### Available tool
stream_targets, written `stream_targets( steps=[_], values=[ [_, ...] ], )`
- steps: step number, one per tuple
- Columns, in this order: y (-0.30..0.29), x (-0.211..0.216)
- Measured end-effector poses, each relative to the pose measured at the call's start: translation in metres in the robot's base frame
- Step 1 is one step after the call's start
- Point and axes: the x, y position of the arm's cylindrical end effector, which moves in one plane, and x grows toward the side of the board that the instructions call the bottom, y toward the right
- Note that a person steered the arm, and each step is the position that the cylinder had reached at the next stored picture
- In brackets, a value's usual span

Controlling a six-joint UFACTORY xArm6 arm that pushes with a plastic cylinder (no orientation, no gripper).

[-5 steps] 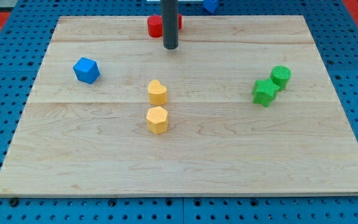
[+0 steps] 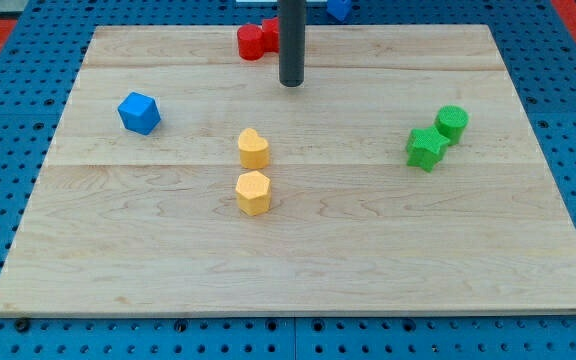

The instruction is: Slide the yellow heart closer to the yellow hexagon

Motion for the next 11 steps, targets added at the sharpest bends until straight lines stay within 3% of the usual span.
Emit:
stream_targets(
  steps=[4,6,7,9,11],
  values=[
    [0.007,0.000],
    [-0.016,0.005],
    [-0.033,0.015],
    [-0.063,0.103],
    [-0.050,0.105]
  ],
)
